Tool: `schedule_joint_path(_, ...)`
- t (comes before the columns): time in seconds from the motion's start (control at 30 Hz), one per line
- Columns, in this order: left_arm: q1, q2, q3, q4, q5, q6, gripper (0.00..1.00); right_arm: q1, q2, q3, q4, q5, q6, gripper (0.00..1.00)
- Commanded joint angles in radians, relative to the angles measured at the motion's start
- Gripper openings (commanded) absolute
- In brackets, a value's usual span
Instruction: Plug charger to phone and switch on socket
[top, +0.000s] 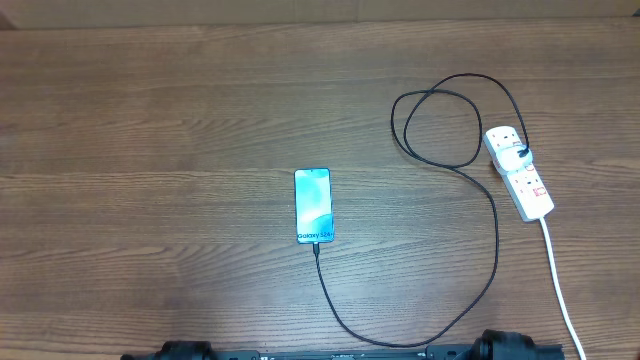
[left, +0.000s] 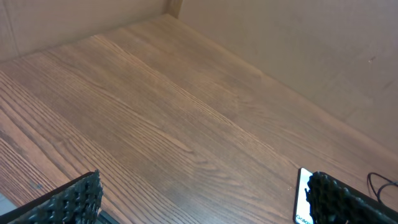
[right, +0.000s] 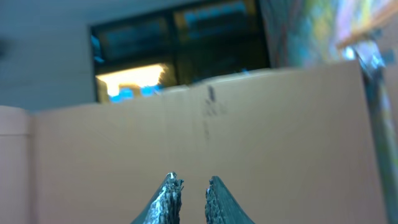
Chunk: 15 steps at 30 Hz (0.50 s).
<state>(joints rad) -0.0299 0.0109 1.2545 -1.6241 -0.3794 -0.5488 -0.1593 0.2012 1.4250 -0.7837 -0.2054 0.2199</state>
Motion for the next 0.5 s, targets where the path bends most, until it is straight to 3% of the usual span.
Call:
schedule_joint_path(0.0, 0.006, -0.003, 0.004, 0.002, -0.013, -0.013, 1.00, 0.040, -0.069, -0.005, -0.001, -0.014, -0.006, 0.16)
schedule_joint_path(0.4, 0.006, -0.003, 0.004, 0.002, -0.013, -0.013, 1.00, 0.151, -0.197, 0.031, -0.038, -0.018, -0.020, 0.19)
schedule_joint_path(0.43, 0.006, -0.003, 0.004, 0.002, -0.013, -0.013, 1.00, 0.154, -0.197, 0.034, -0.038, -0.018, -0.019, 0.22)
schedule_joint_path(0.47, 0.006, -0.003, 0.004, 0.002, -0.013, -0.013, 1.00, 0.160, -0.197, 0.037, -0.037, -0.022, -0.019, 0.33)
